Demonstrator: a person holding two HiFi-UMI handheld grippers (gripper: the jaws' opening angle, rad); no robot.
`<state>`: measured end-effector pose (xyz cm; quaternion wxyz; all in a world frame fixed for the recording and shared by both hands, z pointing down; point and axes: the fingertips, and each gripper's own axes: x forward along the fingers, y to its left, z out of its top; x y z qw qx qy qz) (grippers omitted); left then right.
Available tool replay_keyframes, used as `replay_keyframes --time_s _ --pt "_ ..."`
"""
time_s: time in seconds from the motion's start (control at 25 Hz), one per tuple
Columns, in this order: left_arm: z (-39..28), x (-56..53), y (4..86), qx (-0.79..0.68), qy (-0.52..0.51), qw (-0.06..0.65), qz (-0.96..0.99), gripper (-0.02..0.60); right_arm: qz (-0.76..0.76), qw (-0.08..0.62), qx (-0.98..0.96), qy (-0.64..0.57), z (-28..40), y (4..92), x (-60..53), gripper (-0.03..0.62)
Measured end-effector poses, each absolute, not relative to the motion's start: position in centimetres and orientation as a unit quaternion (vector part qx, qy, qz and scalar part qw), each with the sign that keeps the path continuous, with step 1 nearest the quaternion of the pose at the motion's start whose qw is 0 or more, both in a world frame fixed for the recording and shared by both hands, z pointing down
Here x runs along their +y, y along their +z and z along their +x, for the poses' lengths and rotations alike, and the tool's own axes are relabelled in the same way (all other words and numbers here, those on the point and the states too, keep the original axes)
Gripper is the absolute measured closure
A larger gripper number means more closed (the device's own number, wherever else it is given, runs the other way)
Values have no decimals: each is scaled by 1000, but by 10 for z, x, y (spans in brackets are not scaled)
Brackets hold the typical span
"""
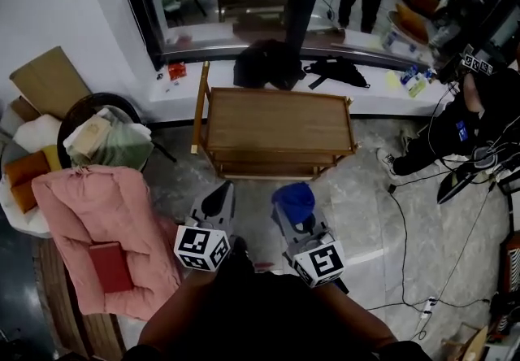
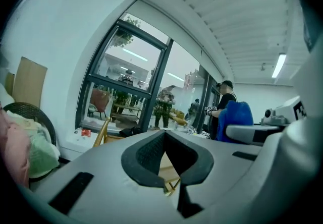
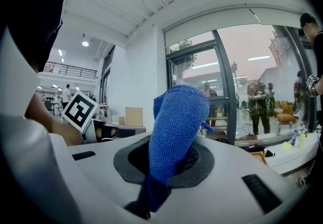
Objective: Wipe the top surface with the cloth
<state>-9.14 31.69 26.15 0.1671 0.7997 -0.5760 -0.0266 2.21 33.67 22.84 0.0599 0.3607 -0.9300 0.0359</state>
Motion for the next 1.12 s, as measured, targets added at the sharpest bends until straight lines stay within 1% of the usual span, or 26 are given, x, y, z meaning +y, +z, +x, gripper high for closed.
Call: replay_keyframes --time_s 0.16,0.48,0.6,0.72,0.88,1.04,1.12 --pt "-111 284 266 -563 -31 176 807 572 373 66 -925 27 3 229 305 546" --pt "-135 242 295 -562 -28 214 798 572 378 77 -922 31 -14 242 258 546" --pt "-140 222 303 -564 -24 220 796 572 373 66 -925 39 -22 249 234 546" --pt "-138 198 310 -562 -17 217 798 572 361 40 -931 50 -28 253 206 546" --pt "-131 157 312 -568 -6 216 794 572 340 35 -939 47 -35 259 156 546" --pt "-131 109 302 -573 1 221 789 572 314 5 -945 88 -42 249 98 546" --pt "-132 89 298 -578 5 222 785 572 301 9 -948 99 -45 249 75 546"
